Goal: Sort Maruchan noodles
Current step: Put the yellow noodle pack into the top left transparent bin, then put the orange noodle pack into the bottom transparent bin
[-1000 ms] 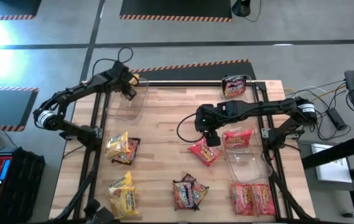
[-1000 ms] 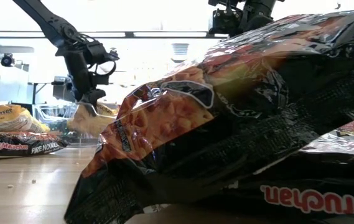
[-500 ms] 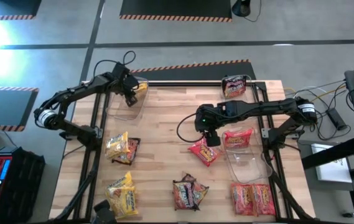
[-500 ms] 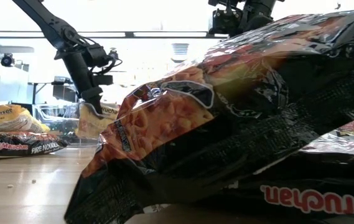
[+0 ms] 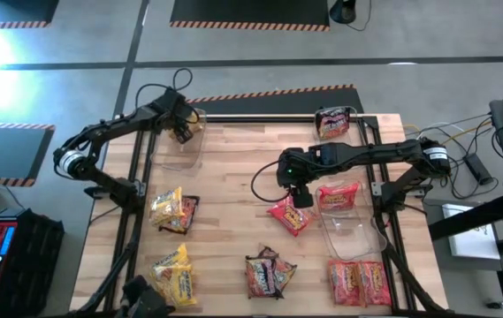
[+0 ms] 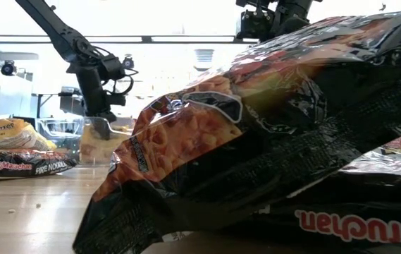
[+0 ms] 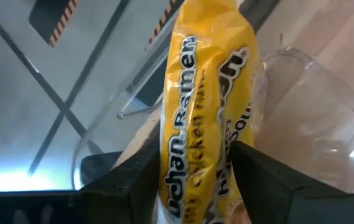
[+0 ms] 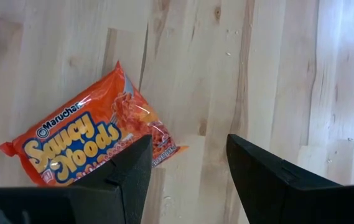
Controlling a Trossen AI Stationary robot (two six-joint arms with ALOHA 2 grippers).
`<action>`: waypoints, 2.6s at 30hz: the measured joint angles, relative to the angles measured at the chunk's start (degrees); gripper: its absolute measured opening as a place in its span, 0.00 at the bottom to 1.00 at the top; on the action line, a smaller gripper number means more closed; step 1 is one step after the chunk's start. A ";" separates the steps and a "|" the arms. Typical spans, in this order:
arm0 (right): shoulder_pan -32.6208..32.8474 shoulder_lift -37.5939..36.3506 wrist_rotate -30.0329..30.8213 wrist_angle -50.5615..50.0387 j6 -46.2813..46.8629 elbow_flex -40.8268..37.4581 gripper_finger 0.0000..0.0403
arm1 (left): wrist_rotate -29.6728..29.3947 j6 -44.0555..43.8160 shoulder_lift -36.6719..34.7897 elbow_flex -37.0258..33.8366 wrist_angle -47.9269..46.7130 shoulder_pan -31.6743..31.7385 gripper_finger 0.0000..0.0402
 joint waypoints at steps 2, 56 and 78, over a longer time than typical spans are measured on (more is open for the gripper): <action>0.00 0.00 0.02 0.03 -0.40 0.00 0.48 | 0.13 0.43 -0.06 0.00 0.47 -0.05 0.47; 15.20 -0.66 -0.34 7.79 23.96 -12.56 0.48 | 24.76 -35.17 -7.20 1.52 11.57 -40.25 0.48; 17.05 -0.63 7.05 18.02 26.18 -21.04 0.48 | 23.63 -50.12 -6.98 -10.78 35.83 -55.30 0.48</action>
